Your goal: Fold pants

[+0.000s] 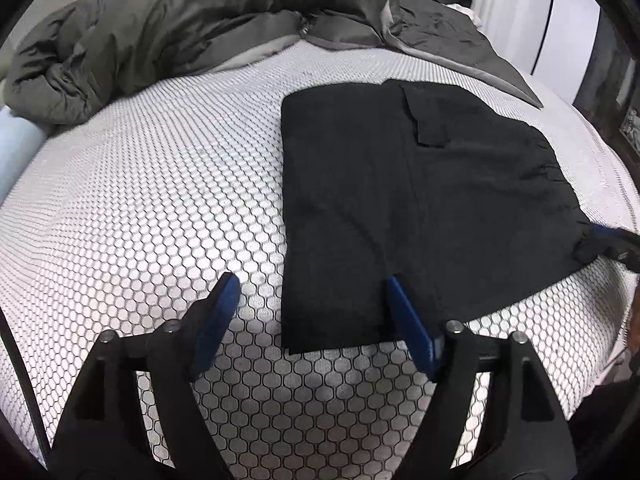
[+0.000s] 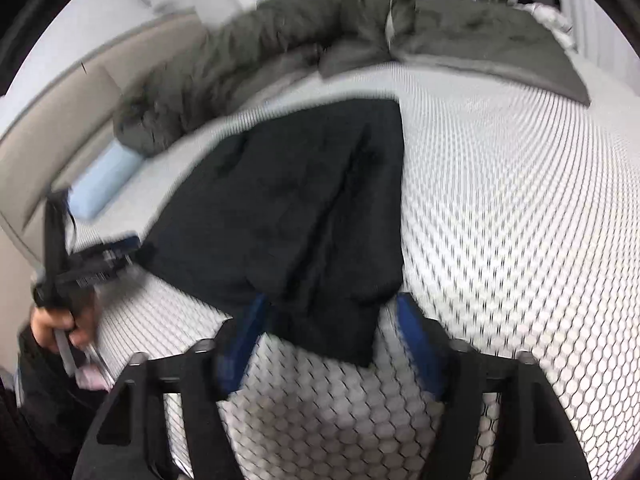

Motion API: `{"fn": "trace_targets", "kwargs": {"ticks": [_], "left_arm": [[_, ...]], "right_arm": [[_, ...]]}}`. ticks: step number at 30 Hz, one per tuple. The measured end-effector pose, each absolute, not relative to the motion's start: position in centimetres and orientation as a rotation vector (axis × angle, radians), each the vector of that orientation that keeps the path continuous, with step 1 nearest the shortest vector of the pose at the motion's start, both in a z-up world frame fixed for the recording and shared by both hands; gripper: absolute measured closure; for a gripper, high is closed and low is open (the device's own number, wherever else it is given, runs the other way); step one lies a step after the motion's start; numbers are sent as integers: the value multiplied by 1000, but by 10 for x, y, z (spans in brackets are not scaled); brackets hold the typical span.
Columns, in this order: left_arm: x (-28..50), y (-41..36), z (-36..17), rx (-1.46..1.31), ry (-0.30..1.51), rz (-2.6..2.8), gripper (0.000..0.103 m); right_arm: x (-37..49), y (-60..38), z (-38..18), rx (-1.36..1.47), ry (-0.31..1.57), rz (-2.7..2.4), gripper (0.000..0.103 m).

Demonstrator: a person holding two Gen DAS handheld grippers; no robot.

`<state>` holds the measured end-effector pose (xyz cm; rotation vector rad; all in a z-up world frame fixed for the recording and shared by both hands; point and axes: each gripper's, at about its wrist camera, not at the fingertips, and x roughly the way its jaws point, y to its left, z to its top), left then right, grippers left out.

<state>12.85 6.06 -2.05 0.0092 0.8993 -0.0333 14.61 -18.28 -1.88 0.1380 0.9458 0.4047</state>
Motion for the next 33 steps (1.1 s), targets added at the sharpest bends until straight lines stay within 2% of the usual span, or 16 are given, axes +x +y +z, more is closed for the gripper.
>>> {"fn": "trace_targets", "kwargs": {"ticks": [2,6,9,11,12,13,21,33], "left_arm": [[128,57,-22,32,884,-26,24],[125,56,-25,48,875,-22,22],[114,55,-16,65,843,-7,21],[95,51,-6,81,777,-4,12],[88,48,-1,81,754,-8,3],[76,45,5,74,715,-19,1],[30,30,25,28,546,-67,1],[33,26,18,21,515,-54,1]], "right_arm": [[148,-179,-18,145,917,392,12],[163,-168,-46,66,1048,308,12],[147,-165,-37,4,975,292,12],[136,-166,-25,-1,912,305,8],[130,-166,-16,2,869,305,3],[120,-170,-6,18,800,303,1],[61,-186,27,108,536,367,0],[65,-163,33,56,479,359,0]]}}
